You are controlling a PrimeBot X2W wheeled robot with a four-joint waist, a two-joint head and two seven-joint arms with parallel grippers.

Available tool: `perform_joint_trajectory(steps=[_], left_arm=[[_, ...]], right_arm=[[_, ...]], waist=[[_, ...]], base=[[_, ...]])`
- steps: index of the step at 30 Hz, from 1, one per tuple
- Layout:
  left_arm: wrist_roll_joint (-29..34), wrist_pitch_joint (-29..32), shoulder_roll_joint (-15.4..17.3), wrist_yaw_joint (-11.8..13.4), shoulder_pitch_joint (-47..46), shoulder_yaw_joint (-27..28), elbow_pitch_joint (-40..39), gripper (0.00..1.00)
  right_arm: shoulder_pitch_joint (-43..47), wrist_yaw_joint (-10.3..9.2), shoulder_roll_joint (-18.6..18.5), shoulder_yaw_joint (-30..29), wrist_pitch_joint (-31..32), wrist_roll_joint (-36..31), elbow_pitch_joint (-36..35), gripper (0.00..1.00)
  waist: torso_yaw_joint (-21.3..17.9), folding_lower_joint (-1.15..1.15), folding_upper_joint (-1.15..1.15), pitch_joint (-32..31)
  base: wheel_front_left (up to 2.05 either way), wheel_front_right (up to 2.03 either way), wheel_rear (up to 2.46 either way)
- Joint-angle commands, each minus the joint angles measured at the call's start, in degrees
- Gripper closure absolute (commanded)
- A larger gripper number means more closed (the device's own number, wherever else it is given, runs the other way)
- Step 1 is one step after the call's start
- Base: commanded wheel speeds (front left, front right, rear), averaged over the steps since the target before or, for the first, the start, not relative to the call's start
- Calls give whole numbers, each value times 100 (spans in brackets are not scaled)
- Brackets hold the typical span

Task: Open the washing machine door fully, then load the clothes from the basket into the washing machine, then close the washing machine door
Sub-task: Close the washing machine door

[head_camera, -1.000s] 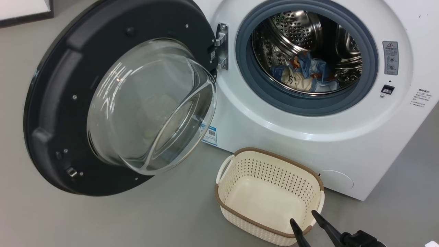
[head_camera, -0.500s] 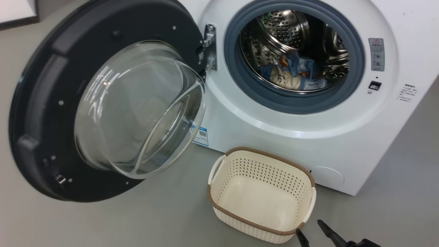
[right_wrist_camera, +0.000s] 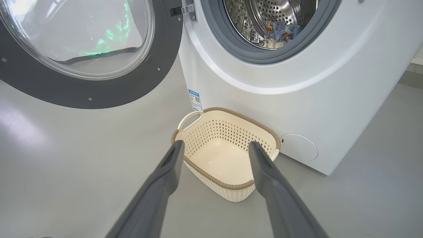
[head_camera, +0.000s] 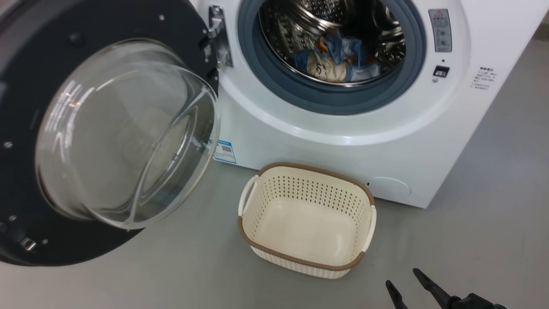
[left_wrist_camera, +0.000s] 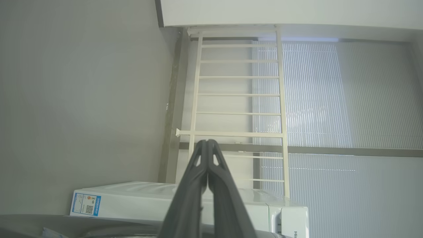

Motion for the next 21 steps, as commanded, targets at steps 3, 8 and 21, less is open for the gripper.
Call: perform_joint_trajectory(steps=[3, 8, 21], left_arm=[[-163, 394, 298, -107, -238, 26, -34, 100], [-193, 782, 291, -152, -228, -69, 52, 100], [-344, 1632, 130, -174, -105, -190, -55, 100]], right_arm=[[-196, 10, -138, 94, -28, -29, -148, 0], [-220, 10, -138, 92, -28, -32, -143, 0], [-204, 10, -165, 183, -28, 22, -79, 0]], waist=[[-142, 0, 0, 184], [-145, 0, 0, 193], [-62, 0, 0, 17]], base=[[0, 0, 0], [0, 0, 0], [0, 0, 0]])
